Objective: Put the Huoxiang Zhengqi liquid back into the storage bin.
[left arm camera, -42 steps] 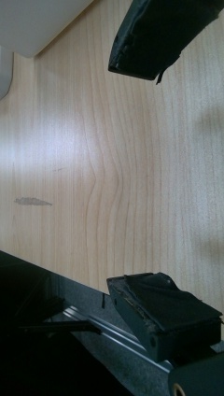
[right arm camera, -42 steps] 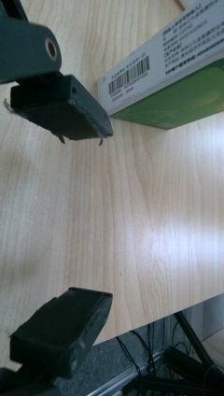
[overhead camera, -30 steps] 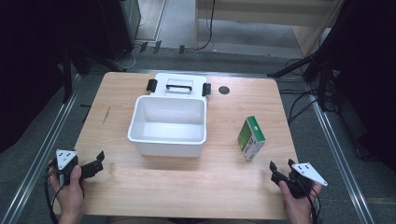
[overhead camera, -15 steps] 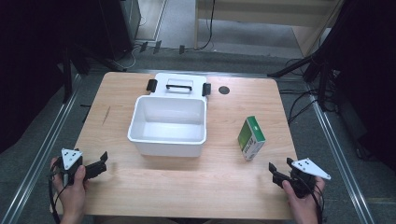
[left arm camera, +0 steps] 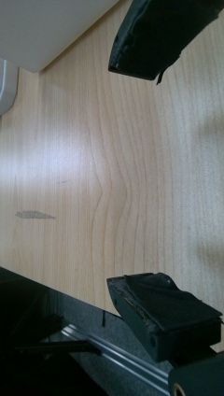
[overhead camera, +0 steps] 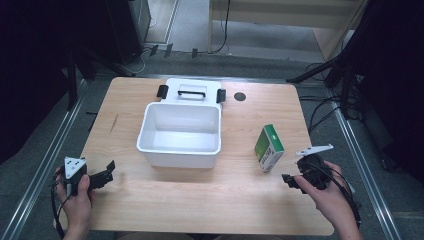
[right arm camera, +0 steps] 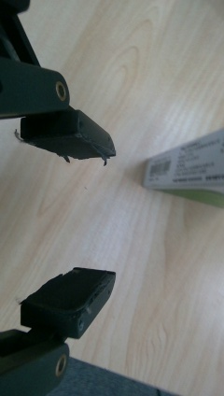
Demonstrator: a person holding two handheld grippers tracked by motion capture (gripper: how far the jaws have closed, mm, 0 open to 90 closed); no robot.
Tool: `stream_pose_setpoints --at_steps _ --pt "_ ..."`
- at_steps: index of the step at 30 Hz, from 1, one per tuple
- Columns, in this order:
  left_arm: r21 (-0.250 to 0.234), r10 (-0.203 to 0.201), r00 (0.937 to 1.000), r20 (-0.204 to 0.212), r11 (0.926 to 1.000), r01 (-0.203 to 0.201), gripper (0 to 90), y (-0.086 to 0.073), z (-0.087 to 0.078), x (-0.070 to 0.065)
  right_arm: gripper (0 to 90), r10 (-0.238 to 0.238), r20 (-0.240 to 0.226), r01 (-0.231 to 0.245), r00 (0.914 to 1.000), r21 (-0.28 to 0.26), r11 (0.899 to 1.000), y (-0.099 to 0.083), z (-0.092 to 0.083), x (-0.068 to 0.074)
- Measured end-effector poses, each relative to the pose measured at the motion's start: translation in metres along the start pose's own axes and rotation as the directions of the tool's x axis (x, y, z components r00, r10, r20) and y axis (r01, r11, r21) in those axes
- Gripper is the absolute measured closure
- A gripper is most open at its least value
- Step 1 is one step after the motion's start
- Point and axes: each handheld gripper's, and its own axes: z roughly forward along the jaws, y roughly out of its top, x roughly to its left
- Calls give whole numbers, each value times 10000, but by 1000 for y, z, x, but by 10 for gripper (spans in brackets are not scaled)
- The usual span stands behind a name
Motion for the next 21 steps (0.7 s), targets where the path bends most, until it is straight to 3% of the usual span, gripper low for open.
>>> stream_pose_setpoints --at_steps 3,8,16,21 --pt "51 -37 9999 100 10000 36 17 1 3 0 325 377 -223 -355 9990 915 9952 11 4 1" --pt "150 -16 9999 156 9999 14 17 3 5 0 275 615 -414 -522 9973 1964 9791 24 7 3" --pt "275 -41 9997 256 9996 34 18 3 5 0 223 830 -322 -715 9960 2658 9614 50 -6 6" --pt "296 -124 9994 313 9995 115 18 3 6 1 219 813 -1 -777 9967 2933 9529 68 -17 13"
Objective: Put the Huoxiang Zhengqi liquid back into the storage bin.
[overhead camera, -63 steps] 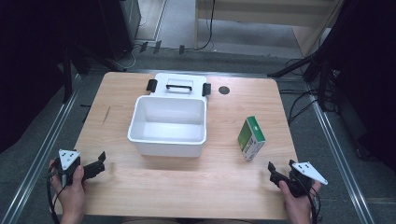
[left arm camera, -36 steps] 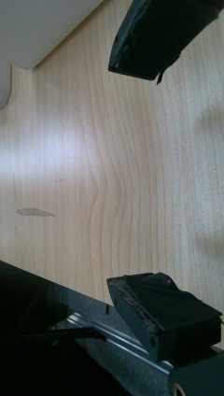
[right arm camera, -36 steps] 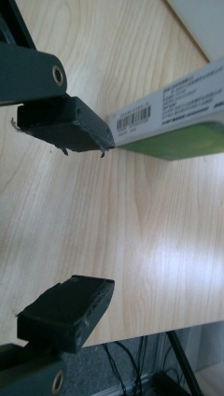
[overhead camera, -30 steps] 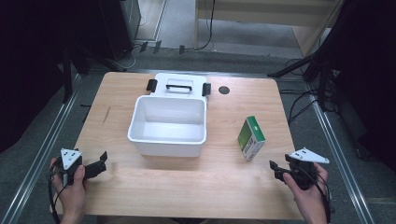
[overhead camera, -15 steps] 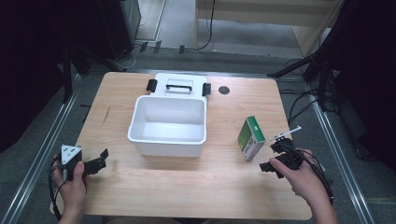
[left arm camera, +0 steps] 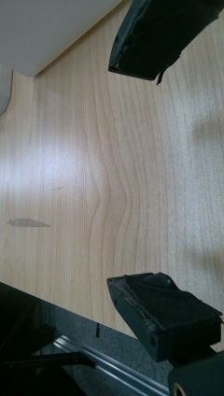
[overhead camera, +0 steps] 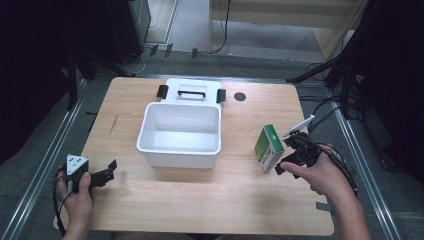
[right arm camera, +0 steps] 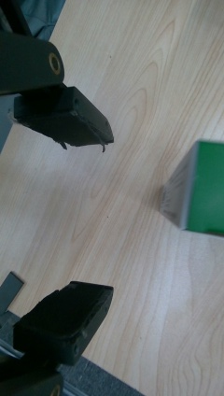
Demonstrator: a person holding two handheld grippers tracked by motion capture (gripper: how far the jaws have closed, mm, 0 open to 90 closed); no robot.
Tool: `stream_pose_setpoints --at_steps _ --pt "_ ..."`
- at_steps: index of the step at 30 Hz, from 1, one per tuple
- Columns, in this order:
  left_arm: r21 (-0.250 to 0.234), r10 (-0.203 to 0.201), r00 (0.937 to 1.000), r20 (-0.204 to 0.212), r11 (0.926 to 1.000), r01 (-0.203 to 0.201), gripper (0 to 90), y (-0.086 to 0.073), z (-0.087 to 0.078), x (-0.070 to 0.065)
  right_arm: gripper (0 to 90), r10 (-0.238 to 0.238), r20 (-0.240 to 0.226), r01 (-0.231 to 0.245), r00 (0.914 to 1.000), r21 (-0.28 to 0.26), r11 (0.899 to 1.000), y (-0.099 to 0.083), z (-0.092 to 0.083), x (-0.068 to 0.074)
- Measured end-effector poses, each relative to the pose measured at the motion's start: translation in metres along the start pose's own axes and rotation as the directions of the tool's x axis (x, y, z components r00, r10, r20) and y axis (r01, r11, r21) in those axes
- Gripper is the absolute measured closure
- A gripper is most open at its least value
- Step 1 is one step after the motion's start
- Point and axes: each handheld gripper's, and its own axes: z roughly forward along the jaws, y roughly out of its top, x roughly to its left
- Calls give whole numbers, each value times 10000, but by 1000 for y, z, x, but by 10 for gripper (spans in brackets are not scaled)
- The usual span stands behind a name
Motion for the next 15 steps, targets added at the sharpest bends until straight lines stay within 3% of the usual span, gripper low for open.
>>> stream_pose_setpoints --at_steps 6,14,15 --pt "-58 -152 9999 -41 9999 152 18 0 -1 1 251 -65 -218 68 9997 113 9999 19 -13 9" --pt "-88 -250 9997 -60 9996 250 18 0 -1 2 276 -68 -116 72 9999 296 9995 43 -22 16" --pt "-66 -240 9997 -33 9997 240 18 0 -1 2 289 59 70 -61 10000 331 9994 49 -25 15"
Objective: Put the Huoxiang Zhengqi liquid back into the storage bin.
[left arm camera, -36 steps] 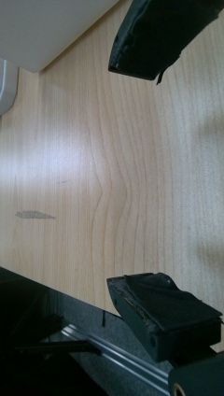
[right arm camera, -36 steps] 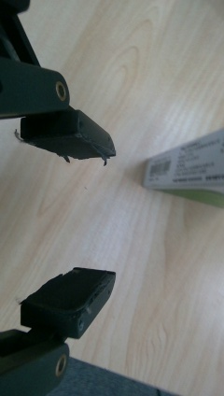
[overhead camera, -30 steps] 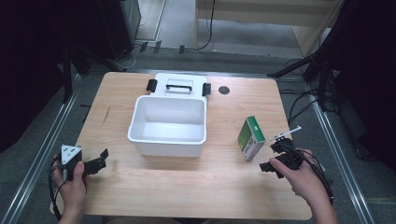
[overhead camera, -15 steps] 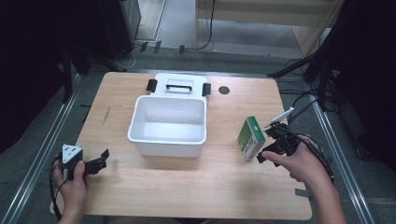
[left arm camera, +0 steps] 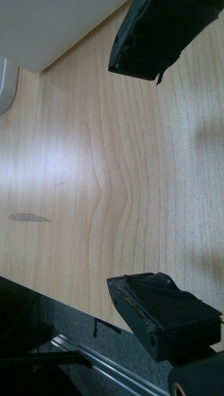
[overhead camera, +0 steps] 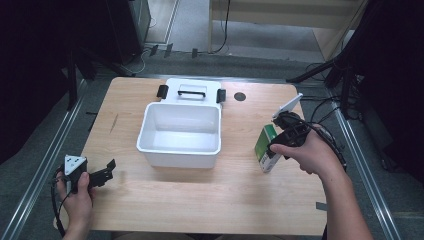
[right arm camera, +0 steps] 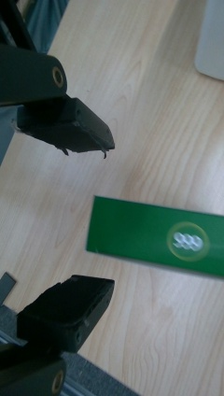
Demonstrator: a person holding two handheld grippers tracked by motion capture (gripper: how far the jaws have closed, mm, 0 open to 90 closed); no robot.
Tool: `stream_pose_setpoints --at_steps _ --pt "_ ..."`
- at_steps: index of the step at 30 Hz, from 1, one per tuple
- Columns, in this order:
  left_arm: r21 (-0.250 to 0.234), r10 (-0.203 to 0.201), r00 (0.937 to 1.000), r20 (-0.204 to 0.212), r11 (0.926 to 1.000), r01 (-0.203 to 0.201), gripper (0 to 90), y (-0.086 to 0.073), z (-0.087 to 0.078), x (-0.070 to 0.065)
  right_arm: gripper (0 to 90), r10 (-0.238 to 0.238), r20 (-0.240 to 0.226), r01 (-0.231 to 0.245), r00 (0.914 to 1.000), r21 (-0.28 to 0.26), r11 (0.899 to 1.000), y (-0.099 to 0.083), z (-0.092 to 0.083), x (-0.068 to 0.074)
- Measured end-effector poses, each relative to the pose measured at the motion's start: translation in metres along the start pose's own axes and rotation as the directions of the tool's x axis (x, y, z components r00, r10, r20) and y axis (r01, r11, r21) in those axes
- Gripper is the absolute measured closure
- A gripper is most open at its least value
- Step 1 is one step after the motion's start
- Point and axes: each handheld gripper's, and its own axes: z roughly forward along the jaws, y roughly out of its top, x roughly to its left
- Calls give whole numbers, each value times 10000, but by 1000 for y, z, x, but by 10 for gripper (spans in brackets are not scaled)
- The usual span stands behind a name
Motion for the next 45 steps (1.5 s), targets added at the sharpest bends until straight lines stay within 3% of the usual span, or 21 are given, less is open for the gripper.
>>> stream_pose_setpoints --at_steps 8,17,26,28,32,37,38,40,41,43,45 --pt "44 12 10000 28 10000 -12 18 0 1 0 328 121 195 -128 9997 355 9993 22 -3 -1" --pt "109 15 10000 81 9999 -16 19 0 1 0 429 287 207 -307 9994 1002 9945 37 14 -1" --pt "162 -1 10000 71 9999 0 19 1 1 0 479 358 390 -396 9986 1024 9940 46 25 -1" --pt "162 -4 10000 74 9999 2 19 1 1 0 480 233 346 -269 9991 1077 9938 47 31 1" --pt "163 -4 10000 83 9999 2 19 1 1 0 622 51 544 -109 9985 1064 9943 48 34 2" --pt "165 -13 10000 90 9999 11 19 1 1 1 641 -527 648 468 9965 893 9949 46 33 2" --pt "159 -14 10000 78 9999 12 19 1 1 1 641 -1038 646 987 9925 785 9920 44 31 3" --pt "157 -16 10000 75 9999 15 19 1 1 1 642 -1545 629 1508 9860 597 9868 43 28 5" --pt "157 -16 10000 75 9999 15 19 1 1 1 642 -1545 629 1508 9860 597 9868 43 28 5" --pt "159 -15 10000 74 9999 14 19 1 1 1 642 -2404 593 2383 9689 400 9704 39 21 8" --pt "153 -34 10000 79 9999 33 19 1 1 1 642 -3476 785 3471 9344 194 9376 35 17 12"
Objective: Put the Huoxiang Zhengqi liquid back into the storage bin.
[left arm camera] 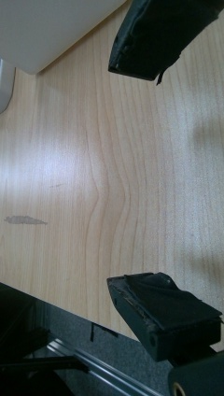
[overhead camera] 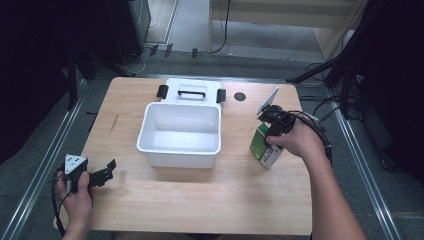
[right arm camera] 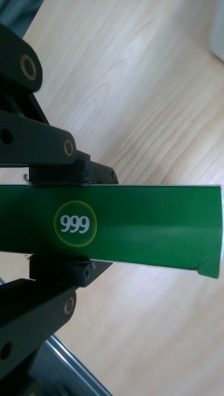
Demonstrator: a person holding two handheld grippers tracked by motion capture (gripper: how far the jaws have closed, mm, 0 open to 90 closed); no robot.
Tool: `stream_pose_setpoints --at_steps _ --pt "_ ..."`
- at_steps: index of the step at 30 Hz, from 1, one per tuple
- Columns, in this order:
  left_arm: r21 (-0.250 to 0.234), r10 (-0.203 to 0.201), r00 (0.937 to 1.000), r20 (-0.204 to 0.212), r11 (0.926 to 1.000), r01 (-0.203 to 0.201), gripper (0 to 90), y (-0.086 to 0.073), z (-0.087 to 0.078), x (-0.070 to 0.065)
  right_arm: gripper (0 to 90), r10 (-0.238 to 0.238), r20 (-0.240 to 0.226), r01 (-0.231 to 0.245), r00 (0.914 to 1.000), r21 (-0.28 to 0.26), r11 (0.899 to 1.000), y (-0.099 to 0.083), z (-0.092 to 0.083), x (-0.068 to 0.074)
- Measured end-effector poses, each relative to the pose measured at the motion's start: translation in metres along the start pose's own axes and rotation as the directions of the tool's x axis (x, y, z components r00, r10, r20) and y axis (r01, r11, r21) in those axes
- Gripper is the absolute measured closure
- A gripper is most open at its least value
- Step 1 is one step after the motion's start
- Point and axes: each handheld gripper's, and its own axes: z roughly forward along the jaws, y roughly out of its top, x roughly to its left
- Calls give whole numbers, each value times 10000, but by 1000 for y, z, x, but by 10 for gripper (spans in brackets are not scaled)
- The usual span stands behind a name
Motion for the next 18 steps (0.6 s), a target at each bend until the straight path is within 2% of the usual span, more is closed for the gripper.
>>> stream_pose_setpoints --at_steps 2,5,7,8,9,10,11,12,14,16,17,18 --pt "-4 -5 10000 5 10000 5 19 0 0 0 642 -847 283 855 9960 -281 9959 -1 -5 5" --pt "-39 -57 10000 14 10000 57 19 0 0 0 642 -1819 505 1844 9820 -503 9816 -2 -14 10" --pt "-48 -76 10000 20 10000 76 19 0 0 0 641 -2716 519 2750 9610 -761 9584 -2 -20 15" --pt "-30 -70 10000 28 10000 70 19 0 0 0 641 -3023 477 3054 9520 -876 9482 -2 -23 17" --pt "-24 -87 10000 30 10000 87 19 0 0 0 641 -3023 477 3054 9520 -876 9482 -2 -23 17" --pt "-19 -95 9999 33 10000 95 19 0 1 0 640 -3523 366 3541 9352 -1123 9284 -1 -28 21" --pt "22 -95 10000 27 10000 95 19 0 0 1 640 -3715 334 3728 9278 -1203 9201 0 -31 22" --pt "22 -95 10000 27 10000 95 19 0 0 1 640 -3803 275 3807 9245 -1213 9167 2 -34 23" --pt "5 -99 9999 33 10000 99 19 0 0 1 640 -3834 257 3833 9232 -1318 9142 5 -40 25" --pt "4 -99 9999 35 10000 99 19 0 0 1 641 -4269 477 4292 9030 -1385 8925 7 -46 28" --pt "8 -102 9999 42 9999 102 19 0 0 1 641 -4407 522 4434 8962 -1417 8850 8 -49 28" --pt "3 -121 9999 43 9999 121 19 0 0 1 641 -4655 589 4690 8831 -1432 8715 9 -52 30"
